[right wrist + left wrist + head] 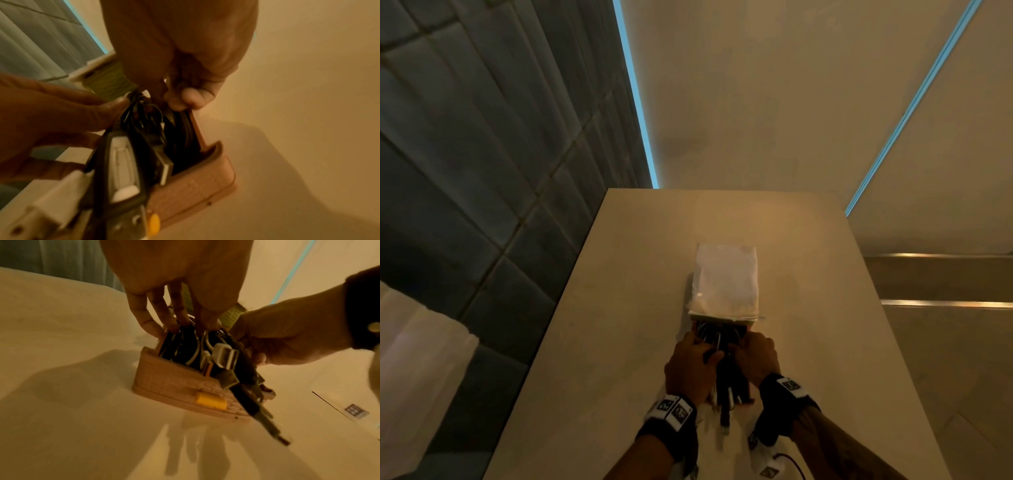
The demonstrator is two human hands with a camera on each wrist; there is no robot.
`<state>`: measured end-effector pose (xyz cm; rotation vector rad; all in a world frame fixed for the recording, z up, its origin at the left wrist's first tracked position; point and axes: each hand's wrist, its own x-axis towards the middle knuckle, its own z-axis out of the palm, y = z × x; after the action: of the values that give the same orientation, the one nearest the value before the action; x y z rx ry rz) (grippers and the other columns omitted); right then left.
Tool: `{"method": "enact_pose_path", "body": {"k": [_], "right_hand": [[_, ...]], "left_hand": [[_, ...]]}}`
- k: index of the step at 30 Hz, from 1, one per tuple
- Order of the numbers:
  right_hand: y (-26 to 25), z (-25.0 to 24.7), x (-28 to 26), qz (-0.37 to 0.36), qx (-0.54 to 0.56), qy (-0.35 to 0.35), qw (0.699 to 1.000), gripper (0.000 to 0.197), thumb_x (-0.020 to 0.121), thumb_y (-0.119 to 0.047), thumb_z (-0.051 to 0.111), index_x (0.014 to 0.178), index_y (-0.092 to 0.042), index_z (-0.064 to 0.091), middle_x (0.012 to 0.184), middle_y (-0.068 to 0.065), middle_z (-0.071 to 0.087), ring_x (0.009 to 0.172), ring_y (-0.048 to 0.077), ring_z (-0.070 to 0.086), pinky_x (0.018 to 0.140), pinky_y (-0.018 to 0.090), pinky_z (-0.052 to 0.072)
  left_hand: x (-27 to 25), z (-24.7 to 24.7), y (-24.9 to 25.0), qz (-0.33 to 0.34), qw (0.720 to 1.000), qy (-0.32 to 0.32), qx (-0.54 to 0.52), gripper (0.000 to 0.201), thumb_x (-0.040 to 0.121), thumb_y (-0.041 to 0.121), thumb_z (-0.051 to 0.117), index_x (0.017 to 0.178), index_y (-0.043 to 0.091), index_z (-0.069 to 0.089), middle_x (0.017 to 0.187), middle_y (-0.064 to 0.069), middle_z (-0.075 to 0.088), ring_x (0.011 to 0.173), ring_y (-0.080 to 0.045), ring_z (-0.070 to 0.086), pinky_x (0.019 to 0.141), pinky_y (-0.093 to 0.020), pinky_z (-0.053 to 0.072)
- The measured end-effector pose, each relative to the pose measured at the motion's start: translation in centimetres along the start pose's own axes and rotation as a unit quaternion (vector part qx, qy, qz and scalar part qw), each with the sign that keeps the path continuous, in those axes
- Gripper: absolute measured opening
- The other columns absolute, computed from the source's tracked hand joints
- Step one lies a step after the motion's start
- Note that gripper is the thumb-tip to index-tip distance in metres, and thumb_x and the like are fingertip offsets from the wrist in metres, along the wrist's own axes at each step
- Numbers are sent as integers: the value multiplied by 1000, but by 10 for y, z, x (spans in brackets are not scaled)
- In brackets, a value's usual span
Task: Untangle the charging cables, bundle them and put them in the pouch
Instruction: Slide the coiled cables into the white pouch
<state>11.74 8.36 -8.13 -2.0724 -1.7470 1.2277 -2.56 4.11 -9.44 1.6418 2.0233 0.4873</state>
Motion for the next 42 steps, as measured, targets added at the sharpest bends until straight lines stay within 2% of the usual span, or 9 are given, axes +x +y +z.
{"method": "enact_pose_path", "body": {"k": [3,8,11,16,21,27,34,37,42], "right_hand": [[4,-3,-4,-9,71,8,997,28,88,-28,62,65,-16,51,63,0,54,59,14,52,51,23,39],[1,-6,0,-16,89,-23,996,31,84,-38,67,63,-19,53,61,-5,55,58,9,53,50,17,37],[0,-3,9,-14,41,-24,999,26,83,-38,68,75,-15,60,68,-4,58,58,4,51,46,15,32],[6,3,17,35,45,10,998,32,79,-41,72,68,-15,57,66,0,58,65,18,56,45,19,31],[23,6,24,98,42,-20,994,58,71,-67,67,78,-12,53,84,10,66,76,26,64,54,26,43],[14,-1,24,80,25,-18,996,51,84,-53,64,55,-15,46,56,-1,51,54,14,50,43,23,34],[13,-5,33,78,49,5,996,53,86,-55,58,54,-14,51,69,11,64,66,27,62,51,27,43],[19,-8,31,71,67,5,995,60,83,-59,61,51,-8,57,68,19,70,68,32,68,68,39,55],[9,-6,20,27,139,-21,990,46,68,-61,74,87,-20,69,79,0,71,71,15,66,56,21,47]], "left_hand": [[9,-1,3,-52,998,14,-29,19,83,41,67,91,25,68,102,5,59,94,-17,61,73,-28,47],[13,3,4,-76,997,18,-28,12,82,35,67,88,25,66,96,3,61,89,-20,63,70,-31,49],[14,0,4,-96,990,39,-93,38,72,37,76,97,26,50,85,10,62,74,-15,60,56,-27,39],[12,1,-3,-111,980,55,-155,32,68,38,82,84,24,58,90,8,49,72,-10,54,56,-24,43],[3,1,-23,-120,966,50,-225,21,74,28,80,83,37,63,91,5,63,82,-13,64,68,-24,51],[15,-5,-22,-198,946,33,-255,25,67,14,85,85,19,68,79,4,70,79,-17,68,66,-25,53],[32,-3,-19,-213,951,12,-224,24,68,21,85,88,16,73,94,-3,74,87,-19,67,70,-20,49],[29,-7,-20,-191,959,14,-207,24,72,23,81,91,16,69,92,3,70,87,-17,65,70,-23,50],[17,-7,-11,-129,976,21,-172,33,68,35,83,87,26,58,96,3,60,85,-16,62,65,-24,48]]}}
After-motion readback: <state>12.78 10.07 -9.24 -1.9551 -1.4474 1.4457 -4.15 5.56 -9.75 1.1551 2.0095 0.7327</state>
